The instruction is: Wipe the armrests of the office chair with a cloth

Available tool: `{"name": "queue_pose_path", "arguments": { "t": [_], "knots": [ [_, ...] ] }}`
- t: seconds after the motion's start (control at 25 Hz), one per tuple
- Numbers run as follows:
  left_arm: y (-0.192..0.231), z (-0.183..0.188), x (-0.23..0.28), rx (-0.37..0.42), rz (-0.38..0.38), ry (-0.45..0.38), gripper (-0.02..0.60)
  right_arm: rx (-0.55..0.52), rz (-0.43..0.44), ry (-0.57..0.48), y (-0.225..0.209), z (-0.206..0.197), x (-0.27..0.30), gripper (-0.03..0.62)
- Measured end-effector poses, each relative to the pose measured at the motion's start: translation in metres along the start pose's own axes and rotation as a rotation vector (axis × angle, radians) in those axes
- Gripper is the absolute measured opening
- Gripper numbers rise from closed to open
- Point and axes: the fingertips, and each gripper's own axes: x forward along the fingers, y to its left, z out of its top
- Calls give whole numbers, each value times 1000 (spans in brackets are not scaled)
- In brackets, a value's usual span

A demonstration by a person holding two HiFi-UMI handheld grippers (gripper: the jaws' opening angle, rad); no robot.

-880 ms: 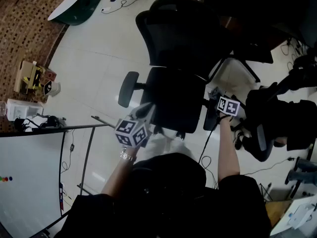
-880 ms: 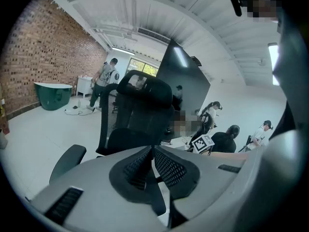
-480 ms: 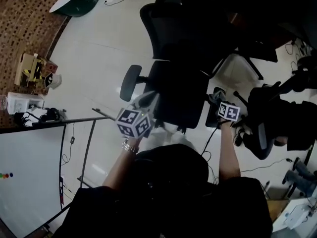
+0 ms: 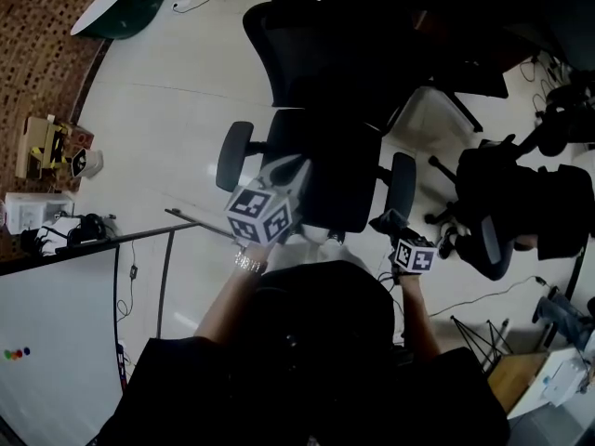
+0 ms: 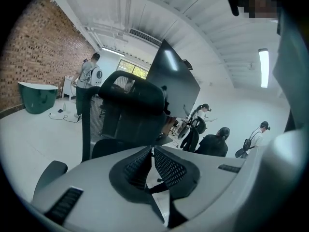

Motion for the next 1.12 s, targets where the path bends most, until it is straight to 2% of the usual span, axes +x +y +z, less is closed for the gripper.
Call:
{"name": "queue_pose_path", "arguments": {
  "t": [0.08, 0.24, 0.32, 0.44, 0.56, 0.76, 0.92, 1.12],
  "knots": [
    [3, 0, -5, -1, 10, -2, 12, -26, 5, -96, 2, 26, -13, 21],
    [17, -1, -22, -3, 53, -6, 12, -81, -6, -262, -18, 119, -10, 21],
    [23, -1, -31, -7, 79, -9, 12, -113, -30, -252, -36, 157, 13, 20],
    [30, -2, -45, -11, 117, -12, 12, -129, -112, -135, -70, 178, 54, 20],
    [35, -5, -58, -20, 145, -13, 12, -70, -161, -61, -90, 169, 76, 20],
    [37, -13, -59, -35, 145, -4, 12, 36, -121, -92, -82, 141, 62, 20],
    [28, -14, -44, -35, 91, 5, 12, 70, -81, -89, -61, 92, 42, 19],
    [8, -15, -18, -25, 7, 17, 12, 135, 9, -67, -22, 16, 12, 17]
  ]
}}
